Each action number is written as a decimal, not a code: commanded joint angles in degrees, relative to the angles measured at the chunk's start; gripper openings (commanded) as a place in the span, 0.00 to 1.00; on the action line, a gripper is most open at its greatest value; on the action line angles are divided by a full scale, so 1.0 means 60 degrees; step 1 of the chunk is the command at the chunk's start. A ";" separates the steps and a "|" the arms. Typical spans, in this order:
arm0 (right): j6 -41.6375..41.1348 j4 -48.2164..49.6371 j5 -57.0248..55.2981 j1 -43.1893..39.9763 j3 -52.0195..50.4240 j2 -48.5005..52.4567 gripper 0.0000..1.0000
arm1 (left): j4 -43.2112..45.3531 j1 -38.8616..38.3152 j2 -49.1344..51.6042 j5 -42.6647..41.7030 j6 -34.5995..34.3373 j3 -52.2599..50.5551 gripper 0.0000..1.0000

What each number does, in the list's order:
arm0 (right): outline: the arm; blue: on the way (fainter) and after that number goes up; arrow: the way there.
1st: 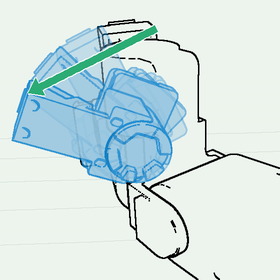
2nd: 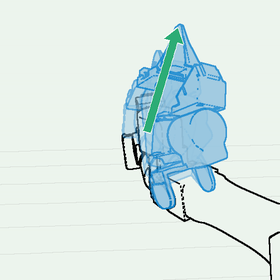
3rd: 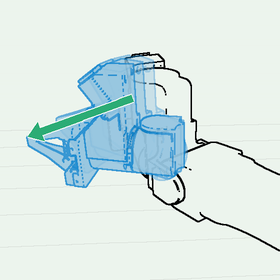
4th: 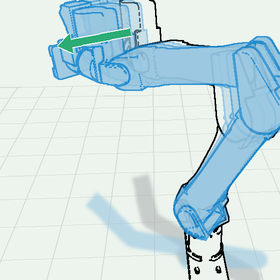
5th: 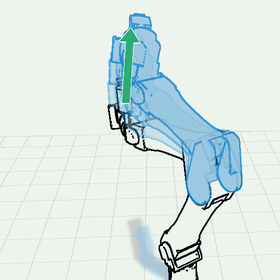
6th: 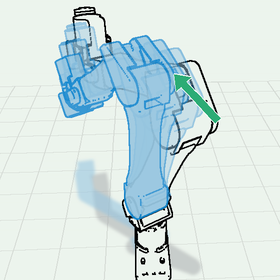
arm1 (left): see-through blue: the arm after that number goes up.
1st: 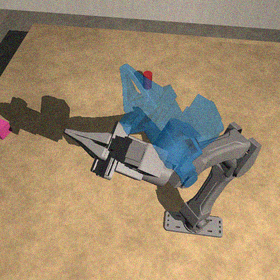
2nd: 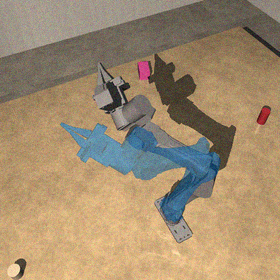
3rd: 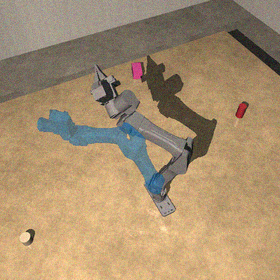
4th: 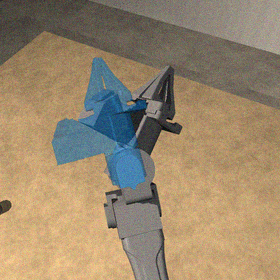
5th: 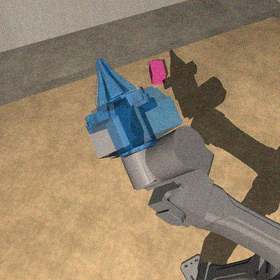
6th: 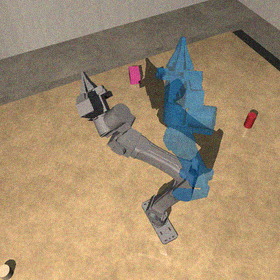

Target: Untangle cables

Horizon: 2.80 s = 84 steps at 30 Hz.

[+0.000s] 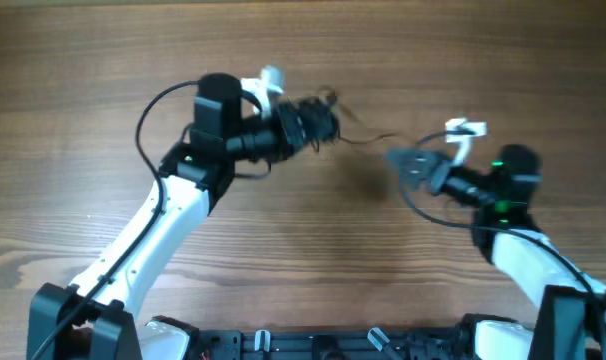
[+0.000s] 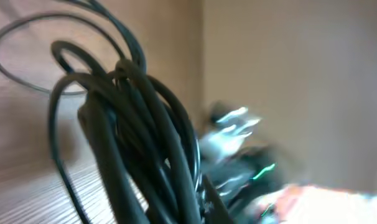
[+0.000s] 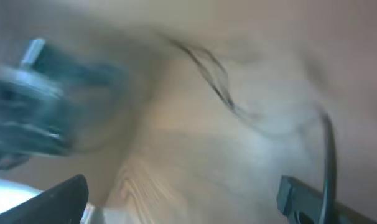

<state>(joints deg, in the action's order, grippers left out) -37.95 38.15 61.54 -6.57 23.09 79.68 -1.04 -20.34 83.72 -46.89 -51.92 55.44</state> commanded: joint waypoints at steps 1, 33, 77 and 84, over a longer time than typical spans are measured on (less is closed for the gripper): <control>0.0306 0.1872 0.2630 -0.0805 0.0026 -0.0193 1.00 | -0.1242 -0.0517 -0.0113 -0.1679 0.5967 0.0076 0.04; -0.5187 -0.3537 0.2750 -0.0703 0.0022 -0.0120 1.00 | -0.1552 0.1880 -0.0113 0.3552 -0.0219 0.0076 0.04; 0.0947 0.2561 0.5166 0.1151 0.0022 0.0750 0.04 | -0.3836 -0.1821 -0.0113 -0.3734 0.8830 0.0076 0.23; -0.1676 0.2419 0.2178 0.1100 0.0022 0.0750 0.04 | -0.2892 -0.0754 -0.0113 -0.2124 0.6597 0.0076 0.94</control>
<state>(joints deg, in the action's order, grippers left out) -38.44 52.80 84.95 0.32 22.94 83.44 -22.72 -27.94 83.72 -64.07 -2.11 55.55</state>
